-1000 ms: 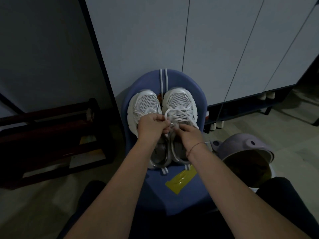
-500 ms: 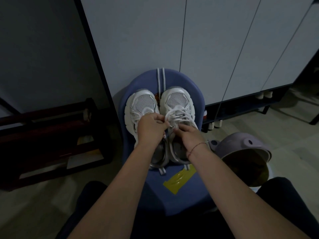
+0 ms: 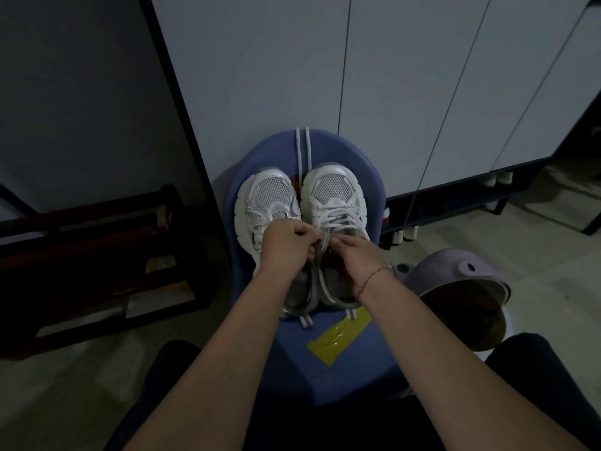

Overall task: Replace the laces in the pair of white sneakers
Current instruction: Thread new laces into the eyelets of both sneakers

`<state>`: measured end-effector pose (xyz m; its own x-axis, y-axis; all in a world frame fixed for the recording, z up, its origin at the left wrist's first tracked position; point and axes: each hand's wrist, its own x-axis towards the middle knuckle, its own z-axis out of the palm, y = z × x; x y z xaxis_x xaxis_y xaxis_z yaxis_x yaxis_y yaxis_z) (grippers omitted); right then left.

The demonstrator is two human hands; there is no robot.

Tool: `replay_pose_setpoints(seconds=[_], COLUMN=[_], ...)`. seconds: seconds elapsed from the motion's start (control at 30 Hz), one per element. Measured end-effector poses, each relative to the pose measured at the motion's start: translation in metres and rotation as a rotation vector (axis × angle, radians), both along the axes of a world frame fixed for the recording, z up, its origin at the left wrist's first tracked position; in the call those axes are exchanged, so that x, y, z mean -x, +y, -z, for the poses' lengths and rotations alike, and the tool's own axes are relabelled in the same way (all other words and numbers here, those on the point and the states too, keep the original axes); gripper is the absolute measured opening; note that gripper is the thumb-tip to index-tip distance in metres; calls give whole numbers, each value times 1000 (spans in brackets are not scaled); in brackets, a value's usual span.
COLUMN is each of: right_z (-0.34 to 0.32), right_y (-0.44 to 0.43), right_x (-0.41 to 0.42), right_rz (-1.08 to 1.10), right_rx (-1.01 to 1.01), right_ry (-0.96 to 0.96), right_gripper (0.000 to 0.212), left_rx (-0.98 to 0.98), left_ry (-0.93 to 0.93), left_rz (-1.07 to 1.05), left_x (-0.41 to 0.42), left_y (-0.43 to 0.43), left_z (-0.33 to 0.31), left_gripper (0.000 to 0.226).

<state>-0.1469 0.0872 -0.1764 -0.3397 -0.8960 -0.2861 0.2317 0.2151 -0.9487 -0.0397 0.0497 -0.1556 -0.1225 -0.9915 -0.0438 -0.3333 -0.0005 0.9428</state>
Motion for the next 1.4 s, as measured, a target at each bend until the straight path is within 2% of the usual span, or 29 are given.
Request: replay_pose_setpoints(seconds=[0.17,0.3,0.4,0.5,0.53,0.6,0.67,0.7,0.77,0.83,0.9,0.93,1.0,1.13,1.2,1.3,1.37,1.4], right_z=[3,4,1,-7,-11,-16,-19,-19,-24,-26,-23,-20,-12,-4,-10,-21,-24,-24], right_y=[1,1,3,12,17,28,39,42,43,36,26,21,13,5,8,23,35,39], right_x=[0,-2,1,11,14,19,20,20,18,15,7,2,-5,-4,1,12,15,17], right_rz=[-10,16,-33,-277,-425,-825,-1200,-1244,-1073,-721,-418,-333,-259,-201,-355,-875,-1176,-1220], right_rx=[8,-3,-26,-75,-126,-317,-530,-574,-490,-277,-92,-51,-26,8,-12,-243,-456,-527], right_ry=[177,309,432,944,1116,1282,1246,1217,1193,1189,1042,936,811,880,1005,1175,1173,1145], right_gripper=[21,21,16,13,10,18,20,17,12,19,24,26,26,17,17,12,16,19], left_rx=[107,67,50,27,26,22,17,12,-2,-1,8,13,12,12,5,-34,-64,-70], left_ry=[-112,-112,-92,-30,-14,-4,-6,-1,16,23,24,25,32,46,49,70,89,92], left_rz=[27,97,102,74,65,57,59,60,61,57,51,51,50,45,51,63,64,63], left_x=[0,-4,-5,-7,-8,-9,-8,-8,-8,-9,-9,-9,-8,-9,-9,-9,-9,-9], left_y=[4,5,4,2,2,1,1,1,0,0,0,0,1,3,3,2,1,1], left_z=[0,-1,1,2,2,3,3,2,2,3,3,4,3,2,2,0,-1,-1], left_gripper=[11,20,17,12,13,14,13,12,11,9,9,11,15,16,15,13,11,12])
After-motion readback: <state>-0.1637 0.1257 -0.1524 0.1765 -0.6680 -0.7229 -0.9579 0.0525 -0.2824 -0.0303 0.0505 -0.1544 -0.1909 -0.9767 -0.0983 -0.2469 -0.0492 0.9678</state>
